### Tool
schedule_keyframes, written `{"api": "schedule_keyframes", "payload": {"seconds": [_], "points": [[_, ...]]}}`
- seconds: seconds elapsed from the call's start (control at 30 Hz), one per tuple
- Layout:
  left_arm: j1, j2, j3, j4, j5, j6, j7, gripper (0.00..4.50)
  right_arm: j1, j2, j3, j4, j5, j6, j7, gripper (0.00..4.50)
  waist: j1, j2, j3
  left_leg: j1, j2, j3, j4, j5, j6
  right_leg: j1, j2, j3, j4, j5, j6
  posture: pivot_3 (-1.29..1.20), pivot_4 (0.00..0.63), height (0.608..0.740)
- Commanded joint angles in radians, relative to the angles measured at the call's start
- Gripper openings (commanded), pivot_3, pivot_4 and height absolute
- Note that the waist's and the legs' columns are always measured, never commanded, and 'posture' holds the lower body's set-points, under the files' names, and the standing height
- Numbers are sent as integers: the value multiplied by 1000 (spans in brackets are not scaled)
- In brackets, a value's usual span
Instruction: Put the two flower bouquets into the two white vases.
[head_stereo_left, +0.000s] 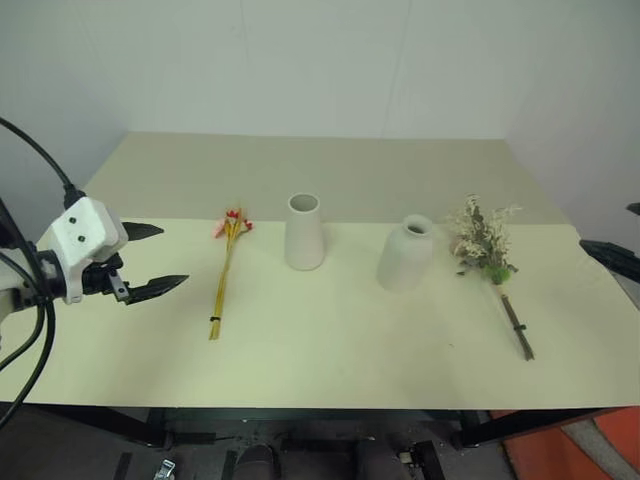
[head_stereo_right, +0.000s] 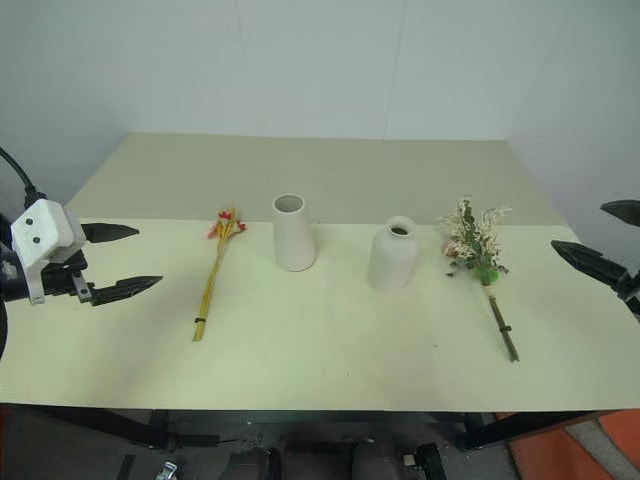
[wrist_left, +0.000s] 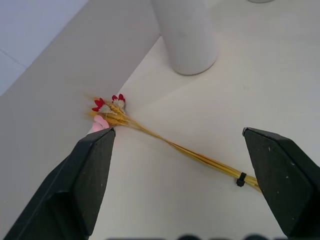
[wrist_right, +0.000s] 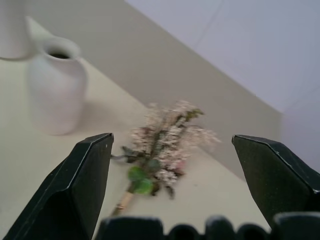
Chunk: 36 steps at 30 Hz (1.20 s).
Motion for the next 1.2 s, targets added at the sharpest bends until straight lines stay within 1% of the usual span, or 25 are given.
{"api": "schedule_keyframes", "payload": {"seconds": [0.03,0.2,0.3,0.43,0.57,0.6,0.7,0.77,0.83,0.93,1.07,1.17,1.2], "points": [[-13,19,9,-16,2,-7,-3,4430,34,-31,-65,-45,25,18,58,4477,0,0,0,0,0,0,0,0,0,0,0,0,0,0,0,0,150,740],[-4,15,12,-19,11,1,6,4430,74,-37,-70,-59,12,24,71,4477,0,0,0,0,0,0,0,0,0,0,0,0,-1,0,0,0,150,740],[-11,2,-2,-27,37,31,64,4430,72,-37,-56,-56,-10,1,54,4477,-1,0,0,0,0,0,0,0,0,0,0,0,0,0,0,0,150,740],[-26,-5,-28,-47,68,81,136,4430,63,-45,-49,-55,-6,27,55,4477,0,0,0,0,0,0,0,0,0,0,0,0,0,0,0,0,150,740],[-152,-41,-135,-33,-3,358,203,4430,46,-40,-5,-112,30,66,48,4477,3,-1,0,0,0,0,0,0,0,0,0,0,0,0,1,0,150,740],[-171,-56,-167,-37,-5,391,211,4430,41,-37,11,-131,37,76,43,4477,3,0,0,0,0,0,0,0,0,0,0,0,0,0,1,0,150,740],[-250,-136,-279,-26,21,507,292,4430,10,-26,65,-201,91,136,9,4477,2,0,0,0,-1,0,0,0,0,1,0,0,0,0,1,0,150,740],[-344,-236,-343,31,59,620,401,4430,-12,-12,94,-272,166,183,1,4477,3,-1,0,-1,-1,-1,1,0,0,1,1,0,0,1,2,0,150,740],[-423,-320,-380,109,98,700,493,4430,-23,-6,123,-323,212,210,-3,4477,6,-2,1,-1,-1,-4,2,0,0,2,2,0,0,4,7,0,150,740],[-515,-413,-401,214,132,785,581,4430,-27,-5,162,-370,228,223,-21,4477,5,-4,2,-2,-1,-7,3,0,0,2,4,0,0,5,9,0,150,740],[-595,-481,-424,322,163,815,635,4430,-26,-1,171,-359,227,230,-45,4477,3,-4,2,-3,-2,-7,3,0,0,1,4,0,-1,4,9,0,150,740],[-627,-524,-431,380,176,827,663,4430,-7,-4,167,-351,208,219,-46,4477,5,-4,2,-4,-2,-8,3,0,0,0,4,0,-1,4,9,0,150,740],[-634,-544,-413,407,176,830,680,4430,-3,-6,166,-348,203,220,-48,4477,5,-4,2,-4,-2,-8,3,0,0,1,4,0,0,4,9,0,150,740]]}}
